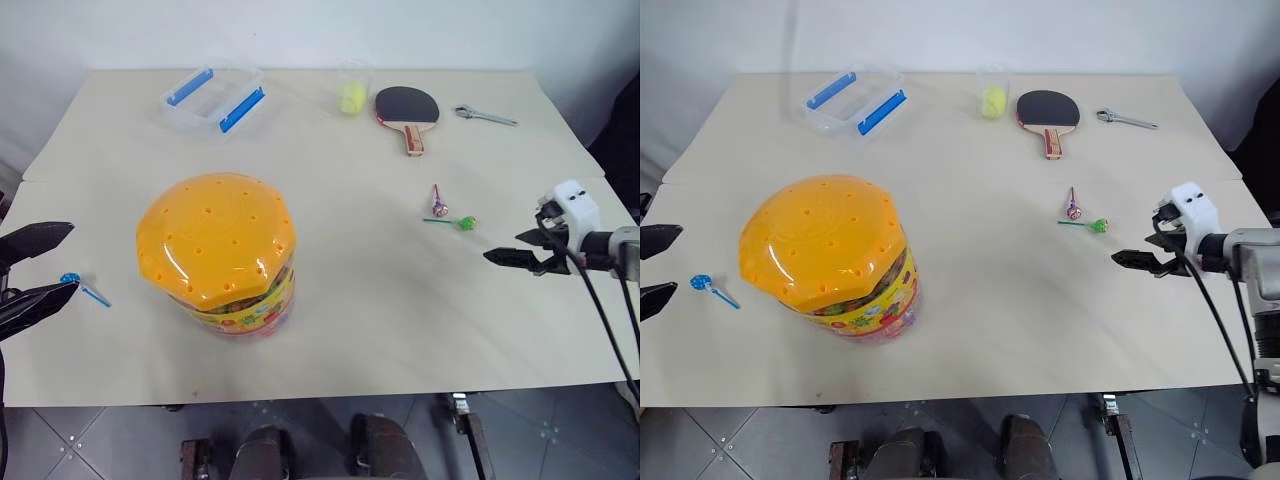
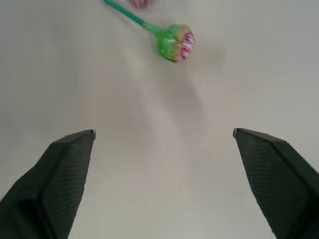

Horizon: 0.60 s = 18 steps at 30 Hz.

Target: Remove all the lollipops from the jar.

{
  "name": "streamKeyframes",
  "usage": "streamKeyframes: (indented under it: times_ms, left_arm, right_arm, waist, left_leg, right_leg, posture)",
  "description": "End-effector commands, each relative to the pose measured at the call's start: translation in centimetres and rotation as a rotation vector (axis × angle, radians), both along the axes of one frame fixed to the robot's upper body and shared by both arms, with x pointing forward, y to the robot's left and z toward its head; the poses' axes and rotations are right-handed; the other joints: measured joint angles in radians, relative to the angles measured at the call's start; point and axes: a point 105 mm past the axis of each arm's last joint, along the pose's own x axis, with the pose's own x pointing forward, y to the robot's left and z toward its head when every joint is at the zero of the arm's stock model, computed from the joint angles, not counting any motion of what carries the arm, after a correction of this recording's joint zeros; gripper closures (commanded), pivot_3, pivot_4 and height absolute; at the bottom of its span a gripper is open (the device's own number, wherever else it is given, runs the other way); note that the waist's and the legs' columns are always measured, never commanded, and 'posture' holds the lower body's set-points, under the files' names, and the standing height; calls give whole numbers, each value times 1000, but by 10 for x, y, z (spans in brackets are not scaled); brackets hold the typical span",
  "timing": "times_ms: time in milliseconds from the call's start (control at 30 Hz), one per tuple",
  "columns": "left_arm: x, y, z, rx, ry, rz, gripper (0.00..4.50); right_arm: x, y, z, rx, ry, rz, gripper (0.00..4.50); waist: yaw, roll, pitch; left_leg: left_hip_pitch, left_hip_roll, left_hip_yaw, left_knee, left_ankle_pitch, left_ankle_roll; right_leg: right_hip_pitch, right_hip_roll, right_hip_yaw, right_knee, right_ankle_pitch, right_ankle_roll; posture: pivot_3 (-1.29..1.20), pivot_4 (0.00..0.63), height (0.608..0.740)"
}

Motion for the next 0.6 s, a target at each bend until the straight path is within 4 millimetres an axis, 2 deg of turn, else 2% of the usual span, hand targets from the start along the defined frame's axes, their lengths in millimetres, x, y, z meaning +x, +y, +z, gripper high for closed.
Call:
streamKeyframes:
  times_ms: [33,133,267,400,500,533,600]
  left_arm:
    - [3,10,3,22,5,131,0]
    - [7,19,-4,9,55,227,0]
    - [9,34,-20,21,119,368,0]
    - [13,50,-32,12,182,533,0]
    - [11,51,-38,-2,180,576,0]
    - [8,48,-40,-66,181,562,0]
    - [5,45,-54,-101,209,592,0]
  right_arm:
    - [-15,32,33,69,-136,206,48]
    - [-31,64,34,111,-230,393,48]
    - [-58,91,6,60,-179,635,48]
    - [-60,100,-10,58,-167,687,48]
    - [-60,109,-18,99,-175,717,48]
    - [-59,114,-25,108,-165,732,48]
    - [-57,125,-37,131,-160,762,48]
  waist:
    - [2,0,0]
    - [5,-2,-1]
    - [9,-2,-1]
    - [11,-3,-2]
    - [9,-3,-2]
    - [8,-4,-2]
    - [6,-5,-3]
  left_leg:
    - [0,0,0,0,0,0]
    - [0,0,0,0,0,0]
    - [0,-1,-1,0,0,0]
    - [0,-1,-1,1,0,1]
    - [1,0,-1,2,0,1]
    - [1,0,-1,2,0,1]
    - [1,0,-2,2,0,1]
  right_leg:
    - [0,0,0,0,0,0]
    - [0,0,0,0,0,0]
    - [1,0,-1,-1,0,0]
    - [2,-1,-1,-1,0,0]
    - [3,0,-1,-1,0,0]
    - [3,0,-1,-1,0,0]
    - [3,0,-1,-1,0,0]
  posture:
    - [0,150,740]
    - [0,150,740]
    - [0,150,740]
    - [0,150,740]
    - [0,150,740]
    - [0,150,740]
    - [0,150,740]
